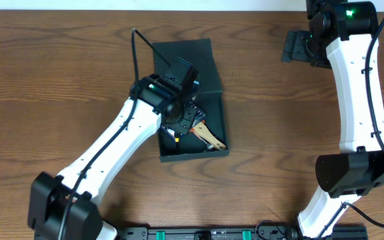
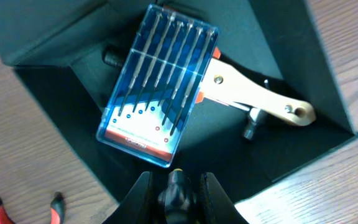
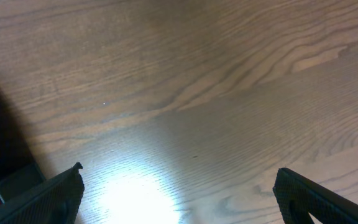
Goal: Pack container
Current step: 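Carry the yellow screwdriver right into the box and open the left gripper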
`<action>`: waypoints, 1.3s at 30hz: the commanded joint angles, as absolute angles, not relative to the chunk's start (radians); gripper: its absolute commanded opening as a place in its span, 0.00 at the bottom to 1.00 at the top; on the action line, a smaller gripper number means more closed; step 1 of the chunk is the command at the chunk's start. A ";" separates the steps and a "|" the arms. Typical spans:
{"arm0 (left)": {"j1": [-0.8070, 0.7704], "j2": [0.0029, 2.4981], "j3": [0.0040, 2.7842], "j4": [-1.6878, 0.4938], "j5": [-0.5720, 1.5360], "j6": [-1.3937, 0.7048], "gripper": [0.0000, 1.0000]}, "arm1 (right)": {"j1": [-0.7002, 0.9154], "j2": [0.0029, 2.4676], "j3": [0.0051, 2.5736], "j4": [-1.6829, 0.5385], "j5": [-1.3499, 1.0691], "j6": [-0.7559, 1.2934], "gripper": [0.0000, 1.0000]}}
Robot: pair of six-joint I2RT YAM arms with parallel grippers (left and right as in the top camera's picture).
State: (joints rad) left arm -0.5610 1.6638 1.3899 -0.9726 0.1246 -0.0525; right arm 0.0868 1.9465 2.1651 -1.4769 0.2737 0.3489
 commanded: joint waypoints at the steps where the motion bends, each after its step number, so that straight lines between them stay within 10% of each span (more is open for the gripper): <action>1: -0.562 1.721 1.397 -0.979 0.124 -0.054 0.15 | 0.080 1.943 2.178 -1.478 0.287 0.362 0.99; 13: -0.562 1.859 1.397 -0.896 0.124 -0.054 0.17 | 0.080 1.943 2.178 -1.478 0.288 0.362 0.99; 20: -0.562 1.862 1.396 -0.820 0.124 -0.054 0.61 | 0.080 1.943 2.178 -1.478 0.287 0.362 0.99; 39: -0.499 1.638 1.473 -0.806 -0.130 -0.062 0.68 | 0.080 1.943 2.178 -1.478 0.287 0.363 0.99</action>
